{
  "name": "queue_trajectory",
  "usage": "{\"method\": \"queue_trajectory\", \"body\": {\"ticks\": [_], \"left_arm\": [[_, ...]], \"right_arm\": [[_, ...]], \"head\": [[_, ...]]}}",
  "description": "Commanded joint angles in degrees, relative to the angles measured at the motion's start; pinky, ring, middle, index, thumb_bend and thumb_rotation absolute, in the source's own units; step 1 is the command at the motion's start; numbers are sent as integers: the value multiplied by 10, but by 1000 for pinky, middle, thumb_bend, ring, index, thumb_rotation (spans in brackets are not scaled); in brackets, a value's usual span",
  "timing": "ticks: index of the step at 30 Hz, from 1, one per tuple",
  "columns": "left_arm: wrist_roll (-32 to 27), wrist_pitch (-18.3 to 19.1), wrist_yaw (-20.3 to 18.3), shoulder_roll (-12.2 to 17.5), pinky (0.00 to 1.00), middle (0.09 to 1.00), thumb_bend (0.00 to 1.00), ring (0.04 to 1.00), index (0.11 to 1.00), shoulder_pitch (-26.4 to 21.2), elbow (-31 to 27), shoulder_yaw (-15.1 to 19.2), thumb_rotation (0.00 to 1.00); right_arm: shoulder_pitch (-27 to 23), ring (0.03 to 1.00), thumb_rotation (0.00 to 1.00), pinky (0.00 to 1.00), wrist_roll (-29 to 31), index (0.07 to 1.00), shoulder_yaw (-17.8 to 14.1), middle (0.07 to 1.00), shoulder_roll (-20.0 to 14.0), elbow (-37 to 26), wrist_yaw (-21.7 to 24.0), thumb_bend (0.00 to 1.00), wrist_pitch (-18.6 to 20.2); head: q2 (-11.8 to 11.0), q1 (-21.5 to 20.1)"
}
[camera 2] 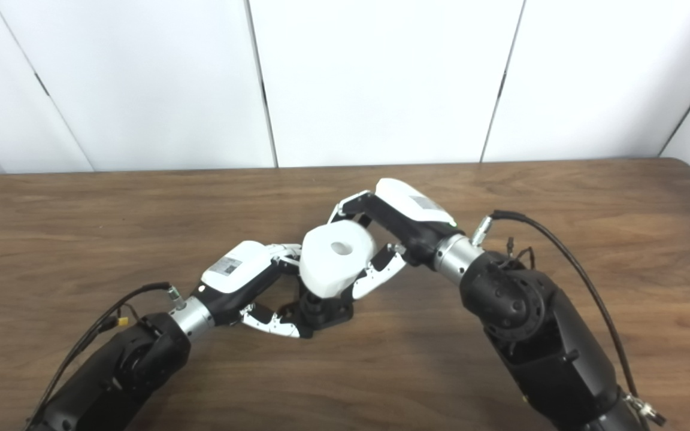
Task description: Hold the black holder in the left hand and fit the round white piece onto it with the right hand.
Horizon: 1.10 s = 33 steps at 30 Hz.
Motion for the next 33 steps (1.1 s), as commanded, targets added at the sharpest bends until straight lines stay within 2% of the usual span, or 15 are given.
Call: {"method": "queue_trajectory", "body": {"ticks": [1, 16, 22, 33], "left_arm": [[33, 26, -37, -8, 831, 841, 524, 881, 485, 5, 15, -22, 72], [32, 30, -42, -6, 837, 844, 524, 886, 485, 5, 9, -22, 71], [29, 35, -47, -5, 846, 846, 524, 894, 486, 6, 2, -22, 71], [27, 33, -48, -6, 836, 846, 524, 891, 486, 8, -4, -21, 71]], "right_arm": [[-21, 755, 135, 678, -4, 478, -1, 711, 5, -14, -5, 525, -23], [-17, 742, 138, 627, -17, 479, 31, 719, 19, 0, -1, 525, -28], [-15, 733, 135, 613, -13, 479, 32, 712, 22, 16, -8, 525, -47], [-14, 742, 136, 633, -19, 479, 36, 722, 23, 35, -2, 524, -55]], "head": [[1, 1], [7, 5], [9, 7], [14, 9]]}}
